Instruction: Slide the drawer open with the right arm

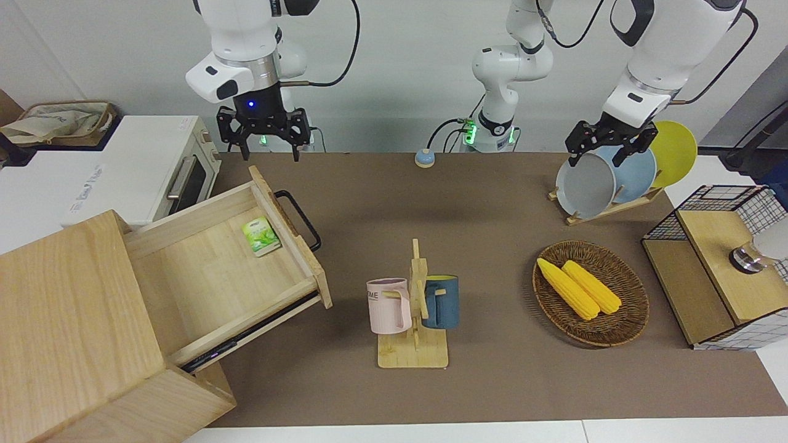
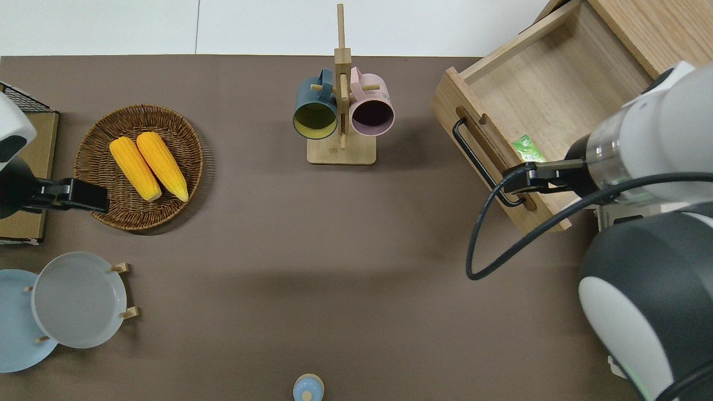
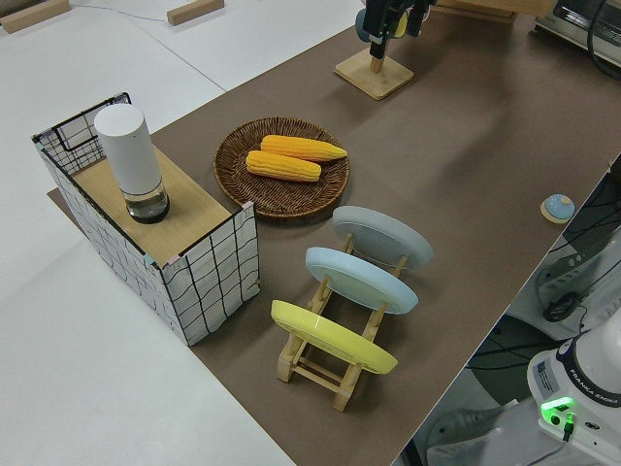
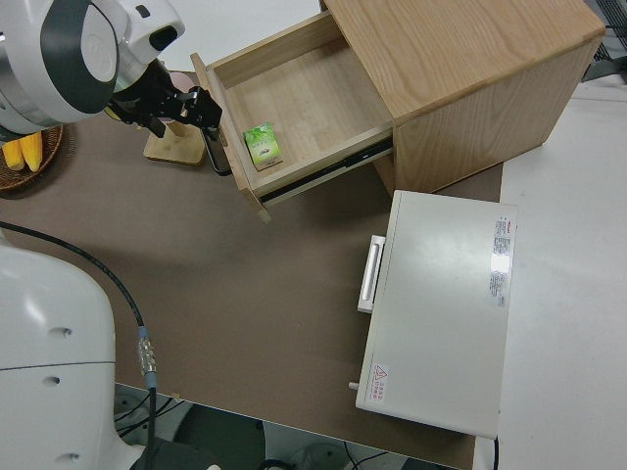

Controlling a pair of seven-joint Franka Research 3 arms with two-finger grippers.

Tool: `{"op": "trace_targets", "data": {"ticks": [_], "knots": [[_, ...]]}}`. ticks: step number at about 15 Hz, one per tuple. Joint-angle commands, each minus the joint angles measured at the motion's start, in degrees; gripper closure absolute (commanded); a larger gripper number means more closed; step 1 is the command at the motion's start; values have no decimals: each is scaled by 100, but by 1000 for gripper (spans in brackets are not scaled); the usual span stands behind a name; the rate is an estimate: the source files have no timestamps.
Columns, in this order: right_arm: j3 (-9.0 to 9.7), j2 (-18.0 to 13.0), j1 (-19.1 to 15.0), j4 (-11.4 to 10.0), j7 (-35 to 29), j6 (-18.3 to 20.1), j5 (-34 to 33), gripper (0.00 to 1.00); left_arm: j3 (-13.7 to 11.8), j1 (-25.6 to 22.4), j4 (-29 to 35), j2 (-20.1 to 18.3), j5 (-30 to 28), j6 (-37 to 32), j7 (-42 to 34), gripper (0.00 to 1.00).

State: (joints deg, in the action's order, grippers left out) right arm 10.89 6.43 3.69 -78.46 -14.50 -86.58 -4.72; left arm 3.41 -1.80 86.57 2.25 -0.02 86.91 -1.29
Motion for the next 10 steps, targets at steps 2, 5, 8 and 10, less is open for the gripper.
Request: {"op": "trace_targets", "data": {"ticks": [2, 5, 8, 10], "knots": [[89, -28, -684, -196, 518, -157, 506, 17, 37, -22, -140, 65, 98, -113, -56, 7], [89, 16, -755, -205, 518, -166, 551, 17, 37, -22, -149, 65, 98, -113, -56, 7], [80, 78, -843, -205, 571, -306, 568, 17, 37, -22, -149, 65, 98, -113, -56, 7], [80, 78, -843, -205, 580, -333, 525, 17, 37, -22, -149, 65, 98, -113, -56, 7]]}}
